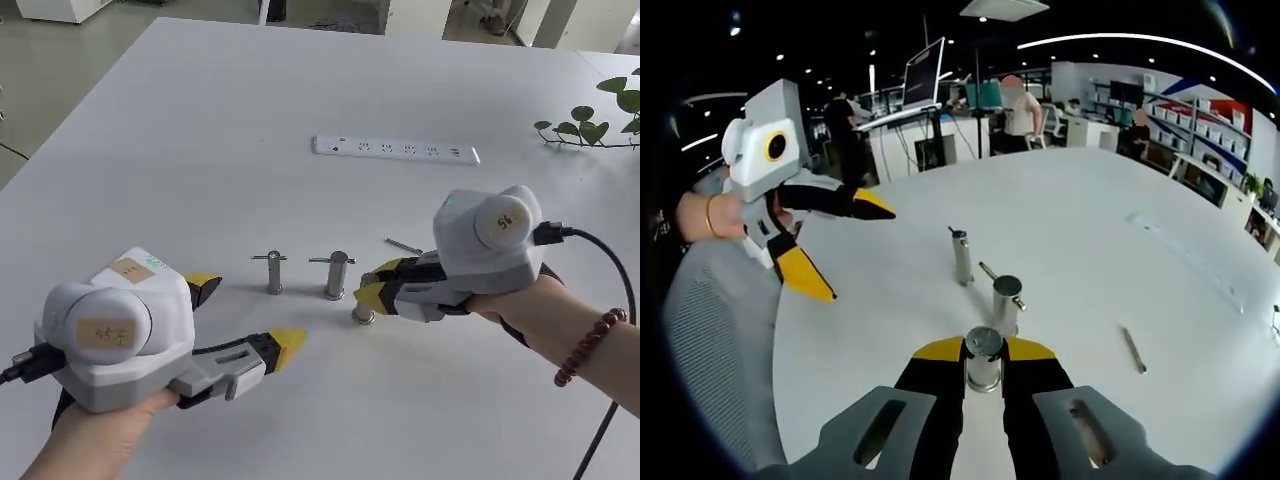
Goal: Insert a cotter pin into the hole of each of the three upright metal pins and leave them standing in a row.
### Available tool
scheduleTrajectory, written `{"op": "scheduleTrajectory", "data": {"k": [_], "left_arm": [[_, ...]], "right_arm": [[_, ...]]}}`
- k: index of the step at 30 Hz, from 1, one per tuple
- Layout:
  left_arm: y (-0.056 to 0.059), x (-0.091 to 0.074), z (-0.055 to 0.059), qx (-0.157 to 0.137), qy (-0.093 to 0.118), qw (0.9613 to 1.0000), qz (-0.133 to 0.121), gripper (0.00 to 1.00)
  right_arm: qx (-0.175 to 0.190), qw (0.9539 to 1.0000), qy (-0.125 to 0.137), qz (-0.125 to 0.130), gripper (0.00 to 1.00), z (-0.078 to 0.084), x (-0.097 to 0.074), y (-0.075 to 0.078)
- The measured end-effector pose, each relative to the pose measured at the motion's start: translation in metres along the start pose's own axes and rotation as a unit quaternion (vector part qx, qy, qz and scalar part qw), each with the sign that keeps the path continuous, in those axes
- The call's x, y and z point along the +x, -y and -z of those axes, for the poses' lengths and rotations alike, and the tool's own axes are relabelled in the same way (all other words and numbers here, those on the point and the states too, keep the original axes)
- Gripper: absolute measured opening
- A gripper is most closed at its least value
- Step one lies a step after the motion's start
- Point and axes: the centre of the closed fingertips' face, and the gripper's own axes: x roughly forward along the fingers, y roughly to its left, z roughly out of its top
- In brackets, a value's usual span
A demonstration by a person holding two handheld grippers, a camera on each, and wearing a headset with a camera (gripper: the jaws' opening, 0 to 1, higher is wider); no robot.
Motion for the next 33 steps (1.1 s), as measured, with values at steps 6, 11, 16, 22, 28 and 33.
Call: {"op": "scheduleTrajectory", "data": {"k": [6,11,16,22,28,33], "left_arm": [[0.0,0.0,-0.001,0.0,0.001,1.0,0.001,0.66],[0.0,0.0,-0.001,-0.001,0.003,1.0,0.0,0.65],[0.001,-0.001,-0.001,0.0,0.003,1.0,0.001,0.65],[0.002,0.0,-0.001,0.002,0.001,1.0,0.004,0.65],[0.003,0.0,-0.001,0.005,0.0,1.0,0.006,0.66],[0.002,0.0,0.0,0.004,0.0,1.0,0.005,0.66]], "right_arm": [[-0.011,0.9999,-0.003,-0.007,0.08,-0.001,0.007,-0.007],[-0.009,0.9999,0.001,-0.008,0.08,-0.001,0.011,-0.01],[-0.01,0.9999,0.001,-0.009,0.08,0.001,0.012,-0.013],[0.002,0.9999,0.0,-0.01,0.09,0.002,0.012,-0.013],[0.038,0.9991,-0.002,-0.019,0.1,0.004,0.013,-0.014],[0.036,0.9991,-0.007,-0.02,0.13,0.006,0.011,-0.012]]}}
